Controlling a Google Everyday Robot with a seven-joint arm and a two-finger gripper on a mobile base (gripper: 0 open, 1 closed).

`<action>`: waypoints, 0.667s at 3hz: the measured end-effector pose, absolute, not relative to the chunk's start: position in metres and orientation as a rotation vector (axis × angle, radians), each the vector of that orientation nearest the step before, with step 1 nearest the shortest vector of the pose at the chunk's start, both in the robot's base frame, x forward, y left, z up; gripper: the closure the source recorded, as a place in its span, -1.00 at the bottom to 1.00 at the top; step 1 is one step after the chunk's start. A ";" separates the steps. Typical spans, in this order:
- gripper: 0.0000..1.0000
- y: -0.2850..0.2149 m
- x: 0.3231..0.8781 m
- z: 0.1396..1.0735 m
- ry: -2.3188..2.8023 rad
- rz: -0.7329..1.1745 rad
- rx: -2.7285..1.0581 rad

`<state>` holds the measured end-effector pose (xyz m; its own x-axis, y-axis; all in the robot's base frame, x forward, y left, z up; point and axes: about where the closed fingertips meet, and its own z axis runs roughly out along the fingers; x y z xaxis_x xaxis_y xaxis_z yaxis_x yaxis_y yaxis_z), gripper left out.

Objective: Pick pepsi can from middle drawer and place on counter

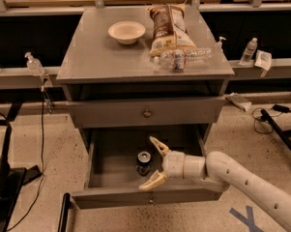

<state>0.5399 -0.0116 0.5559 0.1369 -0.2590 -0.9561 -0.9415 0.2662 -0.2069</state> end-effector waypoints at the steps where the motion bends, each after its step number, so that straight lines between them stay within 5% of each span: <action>1: -1.00 -0.013 0.541 0.554 1.377 0.735 -1.228; 2: -1.00 -0.012 0.549 0.539 1.373 0.720 -1.220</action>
Offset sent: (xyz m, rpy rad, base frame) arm 0.0264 -0.0041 -0.0475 -0.0014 -0.0313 -0.0521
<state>0.5489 -0.0120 0.5390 0.1406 -0.2632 -0.9544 -0.9346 0.2829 -0.2157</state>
